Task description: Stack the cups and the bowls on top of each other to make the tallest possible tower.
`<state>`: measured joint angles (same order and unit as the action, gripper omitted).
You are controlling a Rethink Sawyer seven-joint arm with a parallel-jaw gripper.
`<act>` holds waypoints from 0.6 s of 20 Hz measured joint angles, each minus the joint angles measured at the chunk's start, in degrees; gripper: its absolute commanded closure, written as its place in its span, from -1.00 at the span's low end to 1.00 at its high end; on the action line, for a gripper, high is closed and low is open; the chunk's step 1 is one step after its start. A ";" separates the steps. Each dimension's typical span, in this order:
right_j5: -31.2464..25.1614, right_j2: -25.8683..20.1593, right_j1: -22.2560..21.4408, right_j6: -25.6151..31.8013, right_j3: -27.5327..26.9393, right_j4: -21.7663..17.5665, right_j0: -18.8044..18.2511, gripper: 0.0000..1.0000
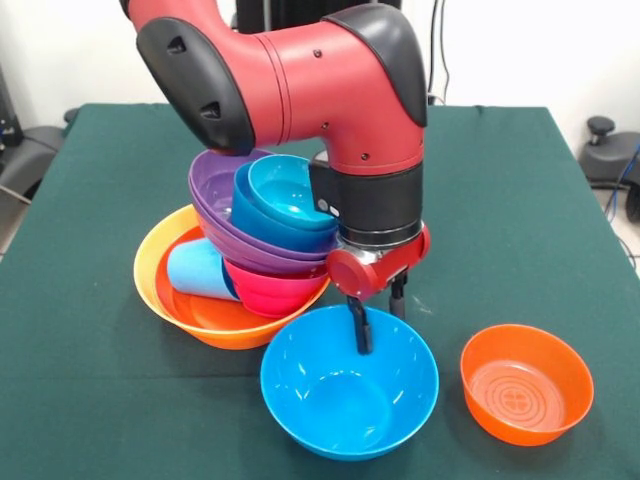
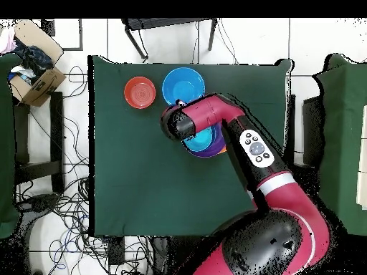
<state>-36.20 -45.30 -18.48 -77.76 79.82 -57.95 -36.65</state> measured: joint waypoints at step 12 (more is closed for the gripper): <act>2.55 0.02 0.50 0.00 -0.01 -3.02 0.31 -1.00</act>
<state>-33.65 -45.27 -17.98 -77.76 79.81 -60.97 -36.33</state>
